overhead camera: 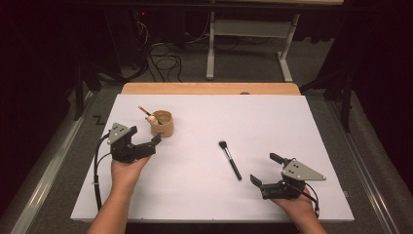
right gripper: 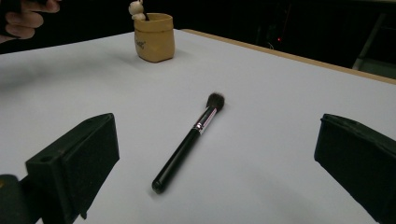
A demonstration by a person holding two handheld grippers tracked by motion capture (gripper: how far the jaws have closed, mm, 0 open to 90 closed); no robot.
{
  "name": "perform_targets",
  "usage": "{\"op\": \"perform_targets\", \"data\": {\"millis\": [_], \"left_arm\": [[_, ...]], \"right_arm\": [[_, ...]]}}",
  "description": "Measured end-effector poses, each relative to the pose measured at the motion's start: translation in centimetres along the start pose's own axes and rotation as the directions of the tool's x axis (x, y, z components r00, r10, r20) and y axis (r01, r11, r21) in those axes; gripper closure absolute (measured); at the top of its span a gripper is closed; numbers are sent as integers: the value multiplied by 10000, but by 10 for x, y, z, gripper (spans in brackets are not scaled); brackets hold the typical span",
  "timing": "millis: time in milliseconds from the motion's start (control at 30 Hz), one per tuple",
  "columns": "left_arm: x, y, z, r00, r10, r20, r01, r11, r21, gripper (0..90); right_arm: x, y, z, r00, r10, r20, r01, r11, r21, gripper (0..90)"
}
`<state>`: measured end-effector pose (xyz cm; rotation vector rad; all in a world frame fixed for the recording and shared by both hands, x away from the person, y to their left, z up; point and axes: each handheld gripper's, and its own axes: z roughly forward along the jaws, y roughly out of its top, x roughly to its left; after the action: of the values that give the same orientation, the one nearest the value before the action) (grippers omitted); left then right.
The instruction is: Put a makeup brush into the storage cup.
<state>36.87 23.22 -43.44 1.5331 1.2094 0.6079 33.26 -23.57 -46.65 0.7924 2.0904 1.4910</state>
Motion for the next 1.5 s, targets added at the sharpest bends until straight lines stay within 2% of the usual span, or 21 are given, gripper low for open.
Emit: {"op": "perform_targets", "data": {"millis": [100,233,400,633,733,867,967,1033,1133,1167,1267,1333,1500], "left_arm": [[-6,-5,-3,9998,25,213,-26,10000,5,47],[-15,-11,-7,9993,258,286,-259,9997,41,35],[-23,-14,-15,9986,356,383,-355,9994,-35,35],[-34,-24,-25,9956,582,730,-580,9983,-46,28],[-38,-31,-29,9940,712,825,-722,9973,95,33],[-40,-42,-31,9913,809,1042,-832,9964,179,26],[-40,-49,-31,9872,1123,1129,-1156,9930,237,22],[-39,-53,-31,9857,978,1373,-1034,9941,338,22],[-41,-55,-33,9800,1416,1396,-1483,9882,389,19],[-41,-56,-34,9787,1447,1454,-1521,9875,407,20],[-40,-57,-33,9785,1327,1577,-1407,9892,410,19],[-39,-57,-33,9784,1415,1510,-1488,9882,377,17],[-35,-56,-33,9800,1282,1524,-1340,9906,283,16]], "right_arm": [[0,0,0,10000,46,5,-46,10000,0,4],[0,1,-1,9999,52,88,-51,10000,-34,3],[-1,1,-2,10000,37,89,-36,10000,-33,3],[-2,2,-4,9998,82,200,-82,10000,-37,2],[-3,2,-5,9998,73,186,-72,9999,-91,3],[-4,2,-6,9994,110,320,-107,9999,-102,2],[-5,2,-7,9993,153,334,-150,9999,-69,2],[-6,2,-8,9984,223,528,-217,9997,-116,2],[-8,3,-10,9976,243,649,-237,9997,-90,2],[-9,3,-10,9975,229,666,-224,9997,-84,2],[-10,3,-10,9962,287,819,-286,9996,-28,2],[-11,3,-10,9951,296,942,-296,9996,-15,2],[-17,3,-9,9920,356,1214,-375,9992,131,3]]}}
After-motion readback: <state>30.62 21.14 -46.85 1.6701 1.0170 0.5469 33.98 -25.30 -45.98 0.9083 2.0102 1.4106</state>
